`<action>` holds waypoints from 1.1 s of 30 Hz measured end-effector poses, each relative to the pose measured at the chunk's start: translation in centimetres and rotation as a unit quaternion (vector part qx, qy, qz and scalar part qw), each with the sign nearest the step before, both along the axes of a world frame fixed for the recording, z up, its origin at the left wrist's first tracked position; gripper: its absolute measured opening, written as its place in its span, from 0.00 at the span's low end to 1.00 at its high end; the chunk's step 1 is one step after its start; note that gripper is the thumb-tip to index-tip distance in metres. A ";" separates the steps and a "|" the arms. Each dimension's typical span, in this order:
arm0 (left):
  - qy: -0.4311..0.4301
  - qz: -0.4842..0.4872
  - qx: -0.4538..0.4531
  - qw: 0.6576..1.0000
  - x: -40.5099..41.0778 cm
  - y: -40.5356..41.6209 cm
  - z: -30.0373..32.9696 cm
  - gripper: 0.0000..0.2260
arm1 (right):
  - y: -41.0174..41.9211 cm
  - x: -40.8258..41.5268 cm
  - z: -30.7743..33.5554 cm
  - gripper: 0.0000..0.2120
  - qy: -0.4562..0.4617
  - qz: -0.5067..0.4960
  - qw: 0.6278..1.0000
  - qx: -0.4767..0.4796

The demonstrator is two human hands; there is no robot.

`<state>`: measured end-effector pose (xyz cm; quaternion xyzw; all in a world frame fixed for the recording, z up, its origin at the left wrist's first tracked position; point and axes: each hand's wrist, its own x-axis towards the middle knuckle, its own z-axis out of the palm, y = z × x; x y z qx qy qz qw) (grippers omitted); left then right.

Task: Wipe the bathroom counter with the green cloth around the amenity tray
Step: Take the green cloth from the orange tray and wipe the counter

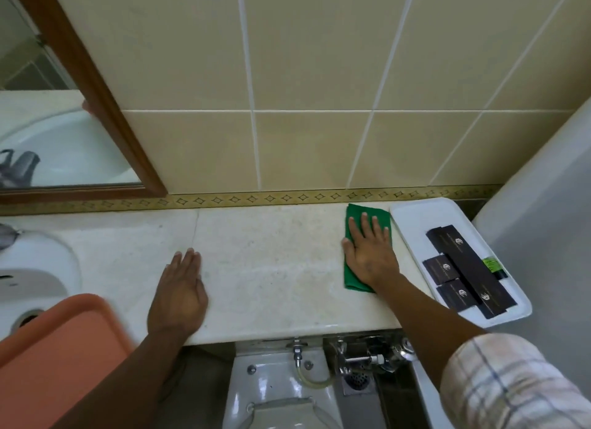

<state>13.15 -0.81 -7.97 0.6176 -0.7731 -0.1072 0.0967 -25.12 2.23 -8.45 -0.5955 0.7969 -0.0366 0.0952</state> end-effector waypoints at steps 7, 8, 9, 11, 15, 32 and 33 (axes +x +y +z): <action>0.010 0.013 0.002 1.000 0.2 0.1 0.2 0.28 | -2.9 11.1 0.7 0.31 -0.011 0.096 0.995 0.005; 0.011 0.014 0.001 1.000 0.3 0.1 0.2 0.27 | -3.5 13.8 0.8 0.31 -0.014 0.118 0.993 0.005; 0.010 0.014 0.001 1.000 0.3 0.1 0.1 0.27 | -4.1 16.5 0.8 0.31 -0.019 0.139 0.990 0.005; 0.007 0.015 -0.003 1.000 0.2 0.0 -0.1 0.24 | -5.4 21.5 0.7 0.31 -0.028 0.176 0.984 0.006; 0.032 0.015 0.018 0.999 0.5 -0.4 -0.4 0.26 | -8.0 26.9 0.8 0.30 -0.025 0.205 0.978 0.001; 0.129 0.085 -0.068 0.986 -7.1 -6.6 5.0 0.16 | 8.6 -0.3 8.2 0.14 -0.239 -0.327 0.875 -0.266; 0.114 0.026 -0.082 0.990 -10.8 -7.1 5.7 0.15 | 10.8 -3.3 8.7 0.14 -0.232 -0.381 0.854 -0.270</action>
